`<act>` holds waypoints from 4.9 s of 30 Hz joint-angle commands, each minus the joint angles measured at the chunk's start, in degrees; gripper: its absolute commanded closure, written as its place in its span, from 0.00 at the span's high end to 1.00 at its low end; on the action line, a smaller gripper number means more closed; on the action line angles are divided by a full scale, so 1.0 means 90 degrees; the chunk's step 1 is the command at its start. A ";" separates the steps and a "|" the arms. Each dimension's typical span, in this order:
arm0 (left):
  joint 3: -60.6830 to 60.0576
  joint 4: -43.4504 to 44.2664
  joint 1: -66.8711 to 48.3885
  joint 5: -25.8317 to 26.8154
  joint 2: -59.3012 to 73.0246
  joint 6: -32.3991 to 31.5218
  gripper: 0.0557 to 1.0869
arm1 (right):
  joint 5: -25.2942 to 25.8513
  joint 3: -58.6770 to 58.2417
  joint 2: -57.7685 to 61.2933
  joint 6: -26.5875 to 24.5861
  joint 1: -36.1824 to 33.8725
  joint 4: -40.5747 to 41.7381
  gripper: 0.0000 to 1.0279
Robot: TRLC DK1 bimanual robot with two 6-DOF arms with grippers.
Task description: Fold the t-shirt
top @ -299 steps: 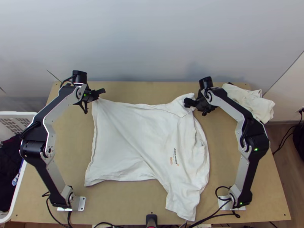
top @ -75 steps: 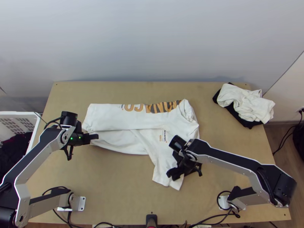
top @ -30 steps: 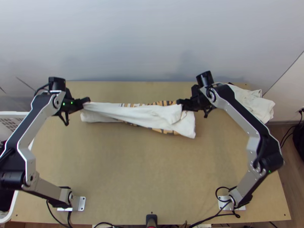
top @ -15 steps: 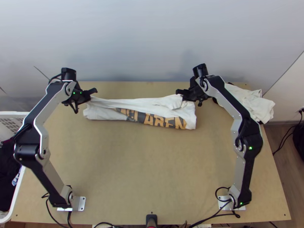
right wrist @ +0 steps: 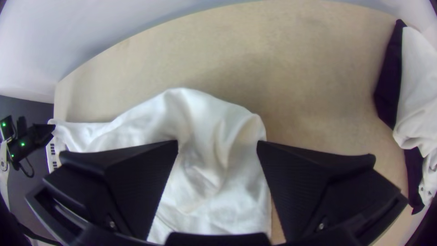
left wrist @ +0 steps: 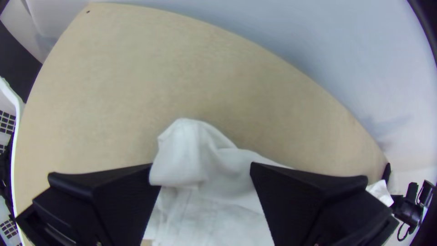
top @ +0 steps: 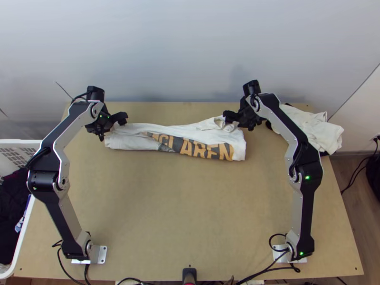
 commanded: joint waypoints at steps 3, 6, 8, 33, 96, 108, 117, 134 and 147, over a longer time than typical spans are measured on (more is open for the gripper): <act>0.0288 -0.0192 -0.0018 0.0017 -0.0331 0.0154 0.95 | 0.0002 0.0149 -0.0460 0.0067 -0.0017 -0.0221 0.96; 0.0142 -0.0260 0.0050 0.0017 -0.0545 0.0310 0.95 | 0.0002 0.0159 -0.0695 0.0057 0.0042 -0.0329 0.96; -0.0044 -0.0260 0.0119 0.0008 -0.0692 0.0408 0.95 | 0.0002 0.0149 -0.0870 0.0048 0.0081 -0.0348 0.96; -0.1558 0.0463 -0.0086 0.0008 -0.0536 0.0994 0.95 | 0.0002 0.0188 -0.1281 -0.0323 0.1653 -0.0749 0.96; 0.0864 0.0004 -0.2557 0.0047 -0.1542 0.0837 0.04 | -0.0486 0.1477 -0.1095 -0.0529 0.0852 -0.2487 0.96; 0.1919 0.0023 -0.4315 0.0037 -0.0399 0.0789 0.04 | -0.0516 0.0462 -0.2325 -0.0333 -0.0027 -0.2634 0.96; 0.2407 0.0638 -0.4950 0.0037 0.0851 0.0593 0.04 | -0.0506 0.0013 -0.2726 -0.0275 -0.0388 -0.2634 0.96; 0.3364 0.0570 -0.5282 0.0066 0.2042 -0.0012 0.97 | -0.0506 -0.0544 -0.2882 -0.0187 -0.0623 -0.2585 0.96; 0.2954 -0.0680 -0.4169 0.0476 -0.1004 -0.0149 0.96 | -0.0203 -0.0320 -0.2316 -0.0030 0.0315 -0.1491 0.96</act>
